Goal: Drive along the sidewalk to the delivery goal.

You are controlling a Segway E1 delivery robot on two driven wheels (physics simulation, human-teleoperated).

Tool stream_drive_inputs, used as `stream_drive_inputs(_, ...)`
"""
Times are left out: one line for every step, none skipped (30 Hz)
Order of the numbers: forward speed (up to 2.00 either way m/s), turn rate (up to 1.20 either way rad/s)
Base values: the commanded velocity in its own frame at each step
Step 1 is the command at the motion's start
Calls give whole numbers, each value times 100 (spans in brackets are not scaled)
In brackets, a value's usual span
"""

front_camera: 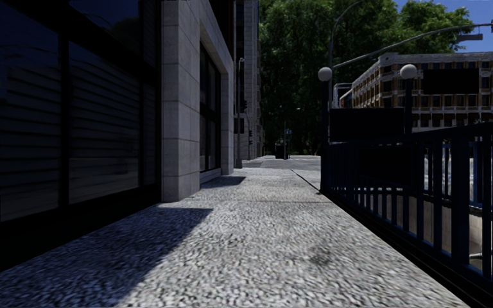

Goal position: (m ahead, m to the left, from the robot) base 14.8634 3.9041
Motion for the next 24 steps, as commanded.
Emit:
stream_drive_inputs(102,0)
stream_drive_inputs(102,0)
stream_drive_inputs(102,0)
stream_drive_inputs(102,0)
stream_drive_inputs(102,0)
stream_drive_inputs(102,0)
stream_drive_inputs(103,0)
stream_drive_inputs(104,0)
stream_drive_inputs(104,0)
stream_drive_inputs(105,0)
stream_drive_inputs(105,0)
stream_drive_inputs(106,0)
stream_drive_inputs(108,0)
stream_drive_inputs(117,0)
stream_drive_inputs(120,0)
stream_drive_inputs(121,0)
stream_drive_inputs(122,0)
stream_drive_inputs(122,0)
stream_drive_inputs(122,0)
stream_drive_inputs(122,0)
stream_drive_inputs(122,0)
stream_drive_inputs(122,0)
stream_drive_inputs(122,0)
stream_drive_inputs(122,0)
